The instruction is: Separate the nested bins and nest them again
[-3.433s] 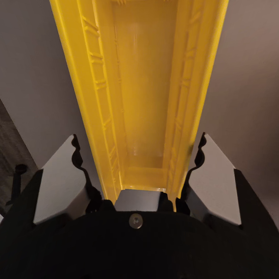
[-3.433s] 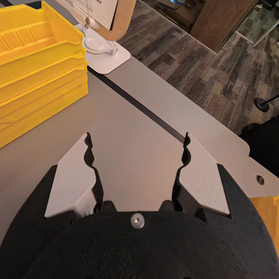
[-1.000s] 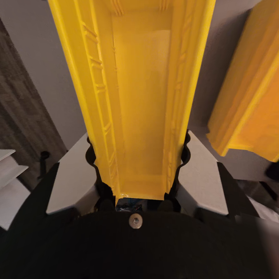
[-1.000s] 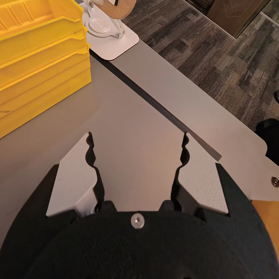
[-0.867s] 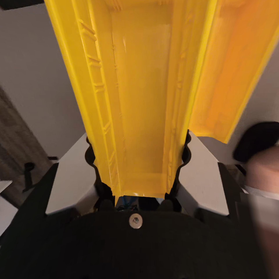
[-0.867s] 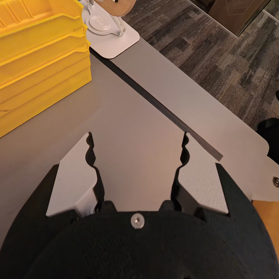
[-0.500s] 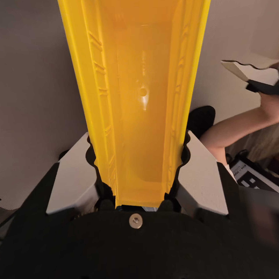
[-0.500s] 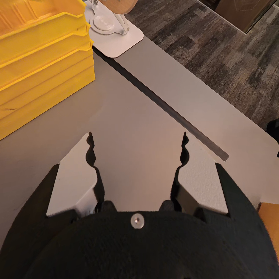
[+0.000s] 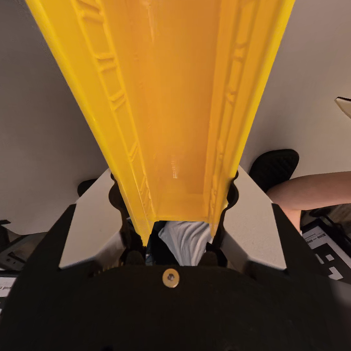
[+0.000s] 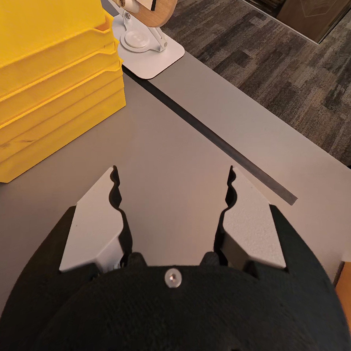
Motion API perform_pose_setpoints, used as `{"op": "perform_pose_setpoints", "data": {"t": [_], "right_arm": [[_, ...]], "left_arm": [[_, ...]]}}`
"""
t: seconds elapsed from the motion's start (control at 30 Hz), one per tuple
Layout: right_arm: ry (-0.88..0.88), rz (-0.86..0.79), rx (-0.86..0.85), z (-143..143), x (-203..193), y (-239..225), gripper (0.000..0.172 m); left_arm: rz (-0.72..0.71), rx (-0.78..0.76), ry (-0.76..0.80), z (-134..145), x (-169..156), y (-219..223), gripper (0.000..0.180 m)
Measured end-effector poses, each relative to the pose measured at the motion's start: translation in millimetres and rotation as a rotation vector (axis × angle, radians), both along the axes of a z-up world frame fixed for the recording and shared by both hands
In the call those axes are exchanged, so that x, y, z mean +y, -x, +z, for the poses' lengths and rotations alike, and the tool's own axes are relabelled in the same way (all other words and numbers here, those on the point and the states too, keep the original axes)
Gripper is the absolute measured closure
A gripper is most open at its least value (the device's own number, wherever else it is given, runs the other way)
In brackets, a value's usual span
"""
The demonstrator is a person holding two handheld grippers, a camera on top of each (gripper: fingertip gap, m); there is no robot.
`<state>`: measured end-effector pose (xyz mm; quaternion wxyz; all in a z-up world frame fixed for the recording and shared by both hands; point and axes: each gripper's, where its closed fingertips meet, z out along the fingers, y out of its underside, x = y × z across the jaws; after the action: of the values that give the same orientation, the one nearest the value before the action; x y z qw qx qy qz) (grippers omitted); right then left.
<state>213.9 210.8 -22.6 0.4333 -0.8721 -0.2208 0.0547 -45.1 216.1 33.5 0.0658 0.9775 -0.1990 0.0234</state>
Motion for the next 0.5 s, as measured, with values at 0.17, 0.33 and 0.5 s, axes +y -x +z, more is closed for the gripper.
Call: {"op": "perform_pose_setpoints", "data": {"t": [0.17,0.33,0.5], "right_arm": [[0.010,0.002,-0.001,-3,-1,0,0.058],[0.012,0.005,-0.002,-3,0,1,0.059],[0.030,0.014,-0.019,-8,0,3,0.059]], "left_arm": [[-0.012,0.048,0.010,-10,-3,-1,0.066],[-0.016,0.083,0.006,-23,0,0,0.065],[-0.006,0.088,0.016,-38,-1,-1,0.065]]}}
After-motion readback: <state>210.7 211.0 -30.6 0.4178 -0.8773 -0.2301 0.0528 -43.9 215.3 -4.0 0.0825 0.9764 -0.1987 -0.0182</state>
